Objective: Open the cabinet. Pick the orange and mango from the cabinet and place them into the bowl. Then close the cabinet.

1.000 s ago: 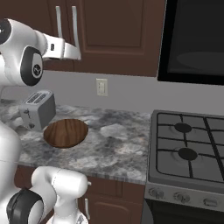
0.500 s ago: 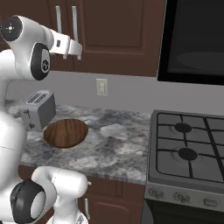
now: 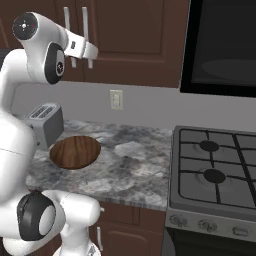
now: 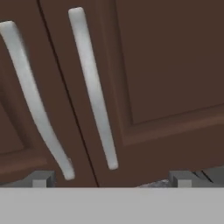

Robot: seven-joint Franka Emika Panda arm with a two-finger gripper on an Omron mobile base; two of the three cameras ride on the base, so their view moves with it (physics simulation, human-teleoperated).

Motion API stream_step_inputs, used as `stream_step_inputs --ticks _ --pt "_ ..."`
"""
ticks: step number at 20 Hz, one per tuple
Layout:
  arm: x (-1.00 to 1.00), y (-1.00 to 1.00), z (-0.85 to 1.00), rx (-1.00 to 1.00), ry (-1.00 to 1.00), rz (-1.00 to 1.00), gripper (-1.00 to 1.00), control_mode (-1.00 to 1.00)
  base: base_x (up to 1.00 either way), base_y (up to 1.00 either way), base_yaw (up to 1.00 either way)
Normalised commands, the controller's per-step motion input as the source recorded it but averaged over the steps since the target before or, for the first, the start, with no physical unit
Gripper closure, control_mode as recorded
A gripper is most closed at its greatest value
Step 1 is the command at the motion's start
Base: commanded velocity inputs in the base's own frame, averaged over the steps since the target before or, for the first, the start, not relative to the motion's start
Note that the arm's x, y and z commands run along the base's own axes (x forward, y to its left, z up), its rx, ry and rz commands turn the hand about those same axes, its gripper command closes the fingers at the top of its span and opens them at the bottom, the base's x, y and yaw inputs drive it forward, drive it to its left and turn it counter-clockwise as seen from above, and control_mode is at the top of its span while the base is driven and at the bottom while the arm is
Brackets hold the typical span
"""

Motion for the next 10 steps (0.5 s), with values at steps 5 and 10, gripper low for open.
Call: stream_step_inputs --ticks 5,10 --pt "0.35 0.00 0.00 0.07 0.00 0.02 -1.00 -1.00 0.00 0.00 0.00" --pt "0.39 0.00 0.00 0.07 0.00 0.03 -1.00 -1.00 0.00 0.00 0.00"
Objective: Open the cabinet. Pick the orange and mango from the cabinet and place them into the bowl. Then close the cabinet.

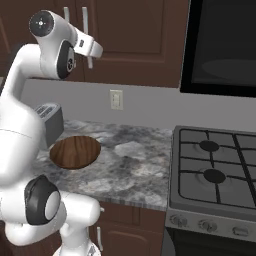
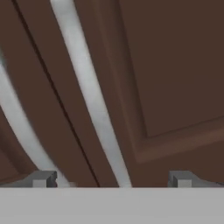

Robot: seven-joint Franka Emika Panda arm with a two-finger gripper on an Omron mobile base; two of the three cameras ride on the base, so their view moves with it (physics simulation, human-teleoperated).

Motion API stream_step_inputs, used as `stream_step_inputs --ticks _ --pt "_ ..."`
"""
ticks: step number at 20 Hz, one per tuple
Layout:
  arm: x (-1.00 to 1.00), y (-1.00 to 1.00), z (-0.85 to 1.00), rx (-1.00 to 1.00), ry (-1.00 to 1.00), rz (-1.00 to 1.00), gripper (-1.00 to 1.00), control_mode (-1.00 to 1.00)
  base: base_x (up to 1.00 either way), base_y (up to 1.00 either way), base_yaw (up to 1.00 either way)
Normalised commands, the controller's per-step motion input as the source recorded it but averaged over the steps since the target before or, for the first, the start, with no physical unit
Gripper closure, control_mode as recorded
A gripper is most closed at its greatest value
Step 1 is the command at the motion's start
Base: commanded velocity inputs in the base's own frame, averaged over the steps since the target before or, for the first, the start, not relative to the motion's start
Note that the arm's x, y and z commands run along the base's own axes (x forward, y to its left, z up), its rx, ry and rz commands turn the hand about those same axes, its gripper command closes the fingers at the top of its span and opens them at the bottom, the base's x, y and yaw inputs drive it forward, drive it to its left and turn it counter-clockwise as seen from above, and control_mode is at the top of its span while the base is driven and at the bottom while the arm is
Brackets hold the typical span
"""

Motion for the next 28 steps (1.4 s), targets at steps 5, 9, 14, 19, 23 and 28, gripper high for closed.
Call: stream_step_inputs --ticks 5,9,14,19,23,28 --pt "0.43 0.00 0.00 0.04 0.00 0.01 -1.00 -1.00 0.00 0.00 0.00" --pt "0.47 0.00 0.00 0.03 0.00 0.00 -1.00 -1.00 0.00 0.00 0.00" --pt "0.51 0.00 0.00 0.01 0.00 0.00 -1.00 -1.00 0.00 0.00 0.00" --pt "0.40 0.00 -0.01 0.00 0.00 0.00 -1.00 -1.00 0.00 0.00 0.00" --pt "0.31 0.00 -0.09 0.00 0.00 0.00 -1.00 -1.00 0.00 0.00 0.00" --pt "0.33 0.00 -0.18 0.00 0.00 0.00 1.00 -1.00 0.00 0.00 0.00"
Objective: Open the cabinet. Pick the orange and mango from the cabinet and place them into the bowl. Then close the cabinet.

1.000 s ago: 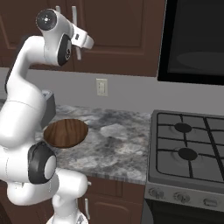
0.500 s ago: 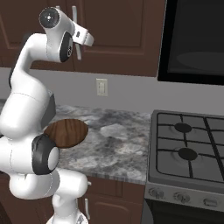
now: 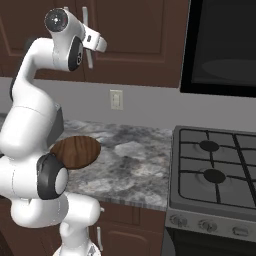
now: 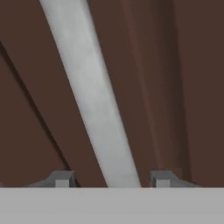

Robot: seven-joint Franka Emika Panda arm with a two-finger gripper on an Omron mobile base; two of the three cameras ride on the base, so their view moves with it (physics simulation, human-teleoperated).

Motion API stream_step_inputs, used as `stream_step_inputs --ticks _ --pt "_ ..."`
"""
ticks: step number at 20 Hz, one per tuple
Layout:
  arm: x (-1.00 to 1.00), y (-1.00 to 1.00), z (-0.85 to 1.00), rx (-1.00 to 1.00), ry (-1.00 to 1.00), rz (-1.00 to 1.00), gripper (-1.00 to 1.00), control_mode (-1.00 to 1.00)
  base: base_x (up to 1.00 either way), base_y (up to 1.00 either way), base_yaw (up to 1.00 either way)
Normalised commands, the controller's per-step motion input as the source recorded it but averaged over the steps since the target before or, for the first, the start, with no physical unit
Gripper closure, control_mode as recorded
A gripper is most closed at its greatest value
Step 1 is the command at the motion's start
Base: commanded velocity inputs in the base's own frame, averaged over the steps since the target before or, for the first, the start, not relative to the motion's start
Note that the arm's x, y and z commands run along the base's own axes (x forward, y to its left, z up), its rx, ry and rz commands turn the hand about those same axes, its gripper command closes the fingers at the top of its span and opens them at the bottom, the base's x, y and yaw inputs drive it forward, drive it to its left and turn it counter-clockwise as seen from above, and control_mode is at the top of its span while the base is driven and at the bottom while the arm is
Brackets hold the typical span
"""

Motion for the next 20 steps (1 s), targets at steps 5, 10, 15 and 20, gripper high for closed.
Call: stream_step_inputs --ticks 5,10,15,20 --pt "0.32 0.00 -0.20 0.00 0.00 0.00 1.00 -1.00 0.00 0.00 0.00" --pt "0.27 0.00 -0.23 0.00 0.00 0.00 1.00 -1.00 0.00 0.00 0.00" --pt "0.22 -0.17 -0.30 0.00 0.02 0.01 1.00 -1.00 0.00 0.00 0.00" --pt "0.13 -0.22 -0.24 0.00 0.02 0.03 1.00 -1.00 0.00 0.00 0.00"
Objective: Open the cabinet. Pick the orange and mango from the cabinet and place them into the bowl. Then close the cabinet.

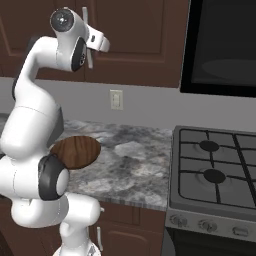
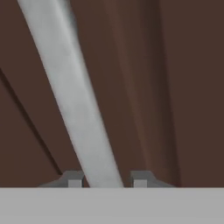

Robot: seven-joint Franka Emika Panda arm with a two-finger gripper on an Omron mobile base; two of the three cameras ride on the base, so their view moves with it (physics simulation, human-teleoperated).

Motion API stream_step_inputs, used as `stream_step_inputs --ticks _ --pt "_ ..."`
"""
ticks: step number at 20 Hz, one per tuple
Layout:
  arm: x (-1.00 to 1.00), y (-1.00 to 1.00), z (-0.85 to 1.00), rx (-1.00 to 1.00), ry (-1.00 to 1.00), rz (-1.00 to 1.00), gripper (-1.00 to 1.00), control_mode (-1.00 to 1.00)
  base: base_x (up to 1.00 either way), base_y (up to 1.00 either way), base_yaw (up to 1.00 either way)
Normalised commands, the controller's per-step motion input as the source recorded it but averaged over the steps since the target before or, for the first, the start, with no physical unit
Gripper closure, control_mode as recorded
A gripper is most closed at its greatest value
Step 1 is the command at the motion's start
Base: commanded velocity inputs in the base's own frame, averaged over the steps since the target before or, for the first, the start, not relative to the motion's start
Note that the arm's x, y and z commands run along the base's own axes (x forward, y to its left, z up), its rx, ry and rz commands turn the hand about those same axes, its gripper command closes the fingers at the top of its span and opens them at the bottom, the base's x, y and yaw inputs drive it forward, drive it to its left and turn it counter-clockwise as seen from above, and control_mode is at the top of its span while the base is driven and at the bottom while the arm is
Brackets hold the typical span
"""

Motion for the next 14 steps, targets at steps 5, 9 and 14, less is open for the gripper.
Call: stream_step_inputs --ticks 5,9,14 --pt "0.10 -0.22 -0.23 0.00 0.01 0.02 1.00 -1.00 0.00 0.00 0.00" --pt "0.00 -0.17 -0.13 0.00 0.01 0.01 1.00 -1.00 0.00 0.00 0.00" --pt "-0.04 0.00 -0.04 0.00 -0.01 0.00 1.00 -1.00 0.00 0.00 0.00"
